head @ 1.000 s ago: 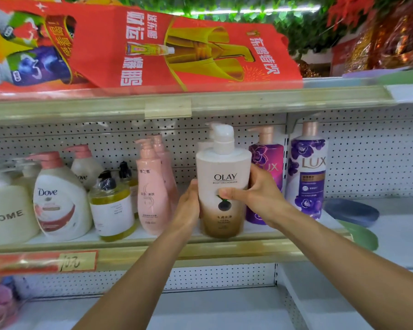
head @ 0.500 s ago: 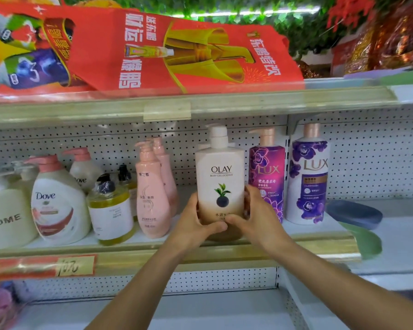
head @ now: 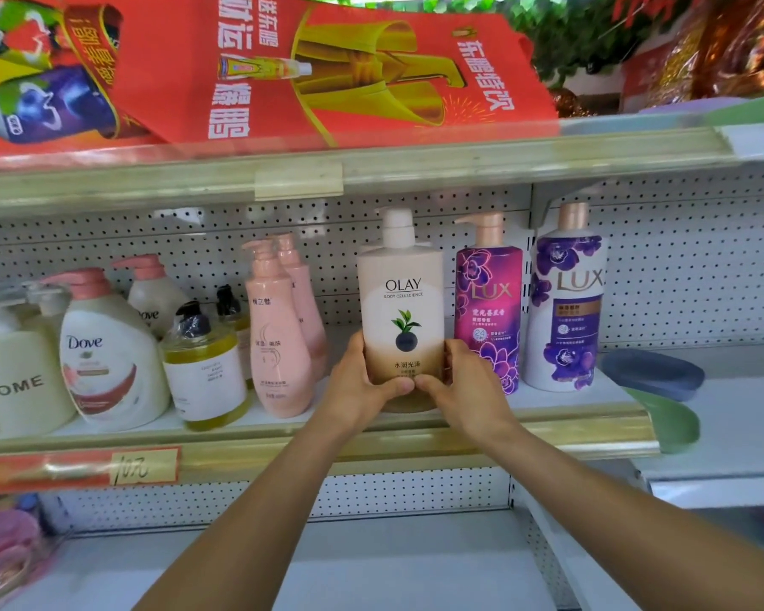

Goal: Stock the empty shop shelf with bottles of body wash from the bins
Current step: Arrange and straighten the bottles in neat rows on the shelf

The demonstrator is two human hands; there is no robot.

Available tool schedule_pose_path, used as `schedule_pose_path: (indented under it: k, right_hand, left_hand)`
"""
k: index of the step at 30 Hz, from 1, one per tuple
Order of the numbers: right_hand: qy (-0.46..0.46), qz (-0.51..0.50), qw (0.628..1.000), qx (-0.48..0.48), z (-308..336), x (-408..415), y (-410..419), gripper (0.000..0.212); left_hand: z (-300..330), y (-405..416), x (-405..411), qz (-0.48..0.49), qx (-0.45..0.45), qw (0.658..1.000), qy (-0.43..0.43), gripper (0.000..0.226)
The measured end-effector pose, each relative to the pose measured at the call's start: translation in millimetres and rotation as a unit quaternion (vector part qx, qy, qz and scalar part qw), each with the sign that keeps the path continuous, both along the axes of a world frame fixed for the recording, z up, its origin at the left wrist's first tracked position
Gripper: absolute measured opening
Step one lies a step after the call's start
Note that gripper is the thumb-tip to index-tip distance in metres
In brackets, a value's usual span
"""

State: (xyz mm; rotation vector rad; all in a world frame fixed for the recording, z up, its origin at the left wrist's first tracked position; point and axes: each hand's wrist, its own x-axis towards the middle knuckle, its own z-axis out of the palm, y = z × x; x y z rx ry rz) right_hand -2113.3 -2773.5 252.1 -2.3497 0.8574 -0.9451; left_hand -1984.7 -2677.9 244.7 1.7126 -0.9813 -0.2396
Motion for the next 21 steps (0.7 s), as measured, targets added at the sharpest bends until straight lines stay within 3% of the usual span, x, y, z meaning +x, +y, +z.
schedule_pose_path:
  k: [9,14,17,21]
  right_hand:
    - [0.011,-0.008,1.0,0.018,1,3,2,0.046]
    - [-0.118,-0.02,0.992,-0.026,-2,-9,21,0.045]
    - [-0.188,0.042,0.981,-0.02,0,-6,43,0.032]
    - [-0.134,0.145,0.98,0.007,3,32,76,0.038]
  left_hand:
    - [4,1,-5,0.009,0.019,1.0,-0.008,0.094]
    - [6,35,-26,0.078,0.032,0.992,-0.089,0.09]
    - [2,70,-19,0.135,-0.022,0.976,-0.171,0.072]
    - [0,107,14,0.175,-0.071,0.968,-0.164,0.067]
